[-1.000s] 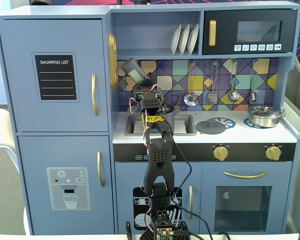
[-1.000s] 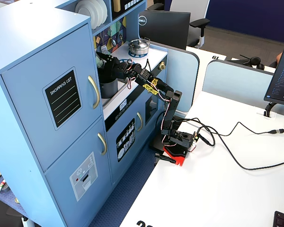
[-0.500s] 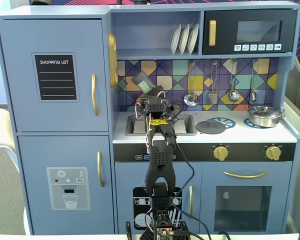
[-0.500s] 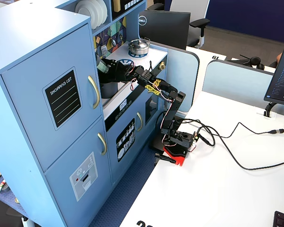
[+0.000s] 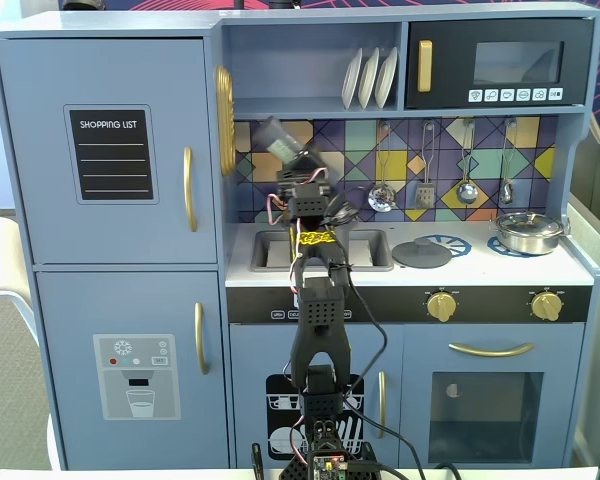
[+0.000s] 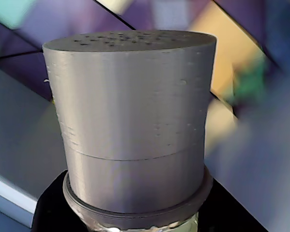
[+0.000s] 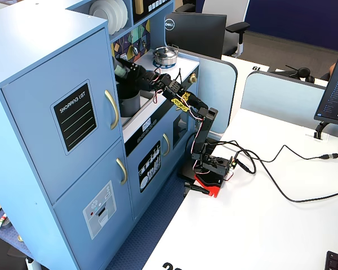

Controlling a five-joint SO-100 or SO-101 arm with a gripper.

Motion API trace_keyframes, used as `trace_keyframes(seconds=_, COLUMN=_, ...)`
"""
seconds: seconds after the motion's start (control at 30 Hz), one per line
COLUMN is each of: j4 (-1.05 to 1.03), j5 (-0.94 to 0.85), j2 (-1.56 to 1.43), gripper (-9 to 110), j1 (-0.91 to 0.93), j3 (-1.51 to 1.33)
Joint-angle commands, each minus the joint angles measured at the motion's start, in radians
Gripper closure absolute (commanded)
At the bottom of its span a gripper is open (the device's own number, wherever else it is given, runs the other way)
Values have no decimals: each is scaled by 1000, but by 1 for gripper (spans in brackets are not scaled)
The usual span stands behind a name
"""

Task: Put salt in the gray recipient

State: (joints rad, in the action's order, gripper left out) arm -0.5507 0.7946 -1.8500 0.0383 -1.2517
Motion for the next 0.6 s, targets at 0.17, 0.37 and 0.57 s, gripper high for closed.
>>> trace_keyframes(seconds=0.17, j4=15, j5=-836, j2=-132, gripper=101, j1=368, j3=18)
trace_keyframes(seconds=0.37, j4=141, j5=-1424, j2=-164, gripper=101, j1=634, j3=-95)
trace_keyframes(seconds=0.57, j4=486, j5=-1967, j2=-164, gripper=101, j1=776, j3=-325)
